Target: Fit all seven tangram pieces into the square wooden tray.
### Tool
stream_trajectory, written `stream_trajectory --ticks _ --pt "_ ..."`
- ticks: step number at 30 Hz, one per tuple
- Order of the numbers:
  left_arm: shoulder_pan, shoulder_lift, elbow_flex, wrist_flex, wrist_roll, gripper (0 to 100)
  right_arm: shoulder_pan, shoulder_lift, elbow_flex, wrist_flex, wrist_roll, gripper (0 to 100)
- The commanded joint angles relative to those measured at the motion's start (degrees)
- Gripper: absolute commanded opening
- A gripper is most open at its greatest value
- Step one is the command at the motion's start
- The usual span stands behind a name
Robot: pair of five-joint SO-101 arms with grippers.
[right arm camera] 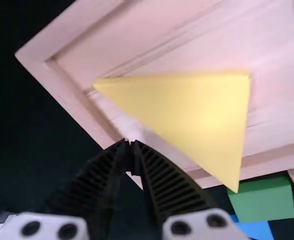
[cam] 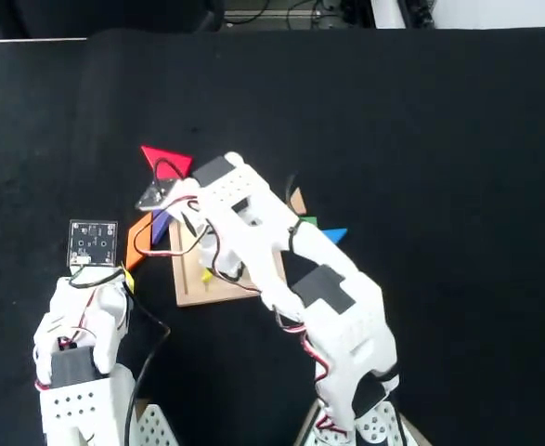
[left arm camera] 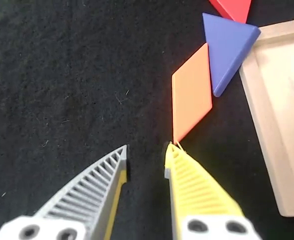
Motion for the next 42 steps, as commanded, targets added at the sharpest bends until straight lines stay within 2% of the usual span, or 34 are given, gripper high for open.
stream_trajectory --ticks 1,6,8,11,18,26,30,34,42 --pt "0.8 -0.6 0.6 -1.0 -0.2 13 -0.7 -0.5 -2.9 -0.6 -0.6 1.1" --pt "0.8 -0.6 0.6 -1.0 -0.2 13 3.5 -4.3 -7.8 2.5 -0.3 1.1" --pt "0.8 -0.6 0.6 -1.0 -0.2 13 7.3 -5.0 -10.5 -0.2 -1.0 1.1" --pt "0.8 -0.6 0.6 -1.0 -0.2 13 10.5 -3.2 -11.0 -7.1 -5.9 1.1" --pt "0.8 -0.6 0.6 -1.0 -0.2 13 11.3 1.5 -11.3 -10.9 -5.0 1.1" --pt "1.1 -0.6 0.6 -1.0 -0.2 13 14.2 4.8 -10.9 -10.6 -5.0 1.1" --pt "1.2 -0.6 0.6 -1.0 -0.2 13 12.9 4.9 -10.9 -7.0 -4.7 1.1" --pt "1.3 -0.6 0.6 -1.0 -0.2 13 9.3 5.0 -10.8 -0.8 -0.4 1.1" --pt "1.3 -0.6 0.6 -1.0 -0.2 13 2.6 4.7 -10.9 5.2 -0.2 1.1"
